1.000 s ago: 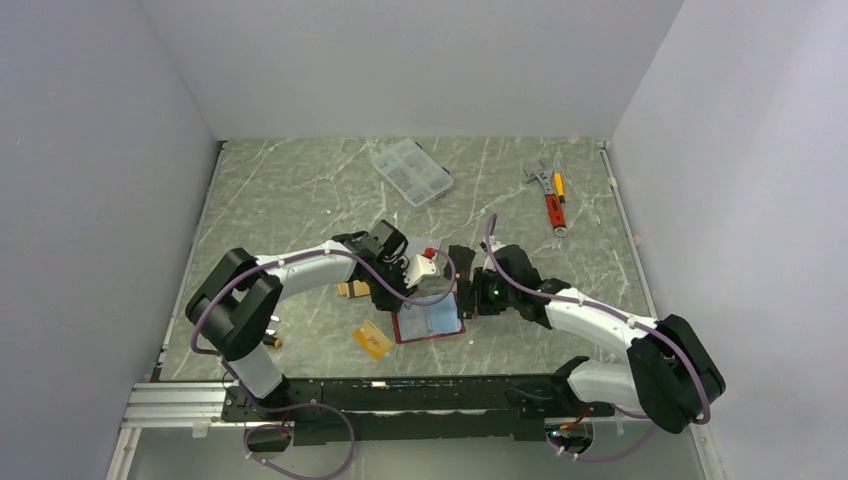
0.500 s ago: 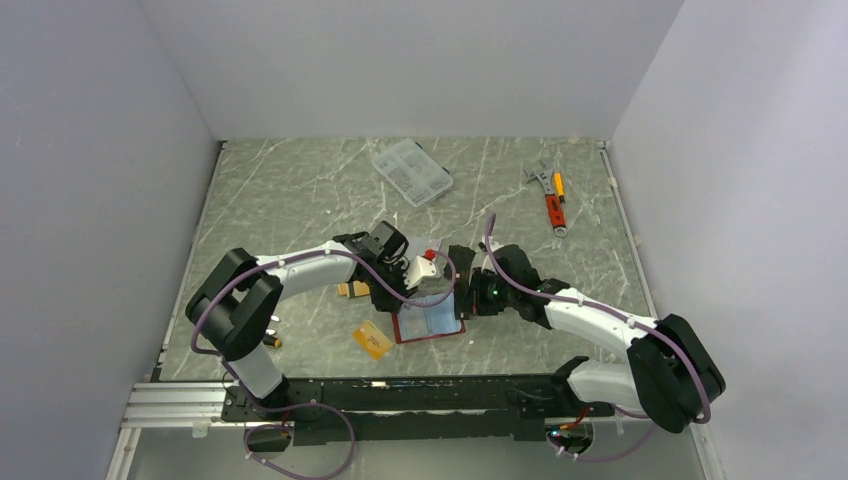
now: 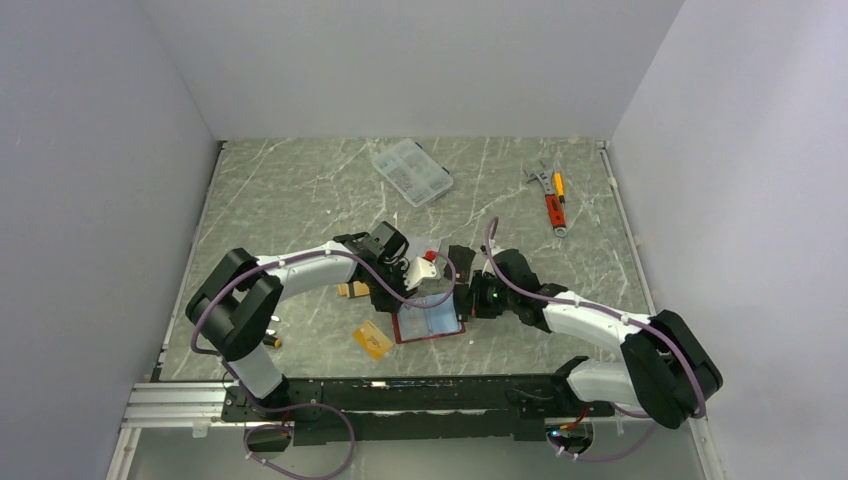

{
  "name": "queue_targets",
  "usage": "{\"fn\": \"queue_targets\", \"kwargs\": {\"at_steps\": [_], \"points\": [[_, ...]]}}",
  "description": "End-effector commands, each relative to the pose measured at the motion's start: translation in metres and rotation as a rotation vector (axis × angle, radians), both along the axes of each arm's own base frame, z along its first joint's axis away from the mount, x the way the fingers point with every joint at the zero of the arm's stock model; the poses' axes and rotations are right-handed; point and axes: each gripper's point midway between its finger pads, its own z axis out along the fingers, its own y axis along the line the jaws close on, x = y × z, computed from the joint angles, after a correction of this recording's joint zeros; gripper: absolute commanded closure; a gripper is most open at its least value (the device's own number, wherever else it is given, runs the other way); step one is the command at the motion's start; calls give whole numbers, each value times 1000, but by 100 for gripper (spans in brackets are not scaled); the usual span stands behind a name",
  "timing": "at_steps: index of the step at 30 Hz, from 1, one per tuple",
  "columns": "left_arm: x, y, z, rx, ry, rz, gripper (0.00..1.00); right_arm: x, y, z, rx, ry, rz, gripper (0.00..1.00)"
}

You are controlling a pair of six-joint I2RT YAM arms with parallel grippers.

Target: Put the credit cards into the card holder

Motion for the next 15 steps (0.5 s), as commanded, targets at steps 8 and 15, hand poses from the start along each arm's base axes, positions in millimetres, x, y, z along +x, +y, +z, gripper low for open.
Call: {"fn": "queue_targets", "kwargs": {"at_steps": [8,15], "points": [[5,-9,15,-28,-39,-29,78,3,18,24,130,-49,13,100],[6,-10,19,-35,-42,-36,78,2,29,42,196,-63,57,100]]}}
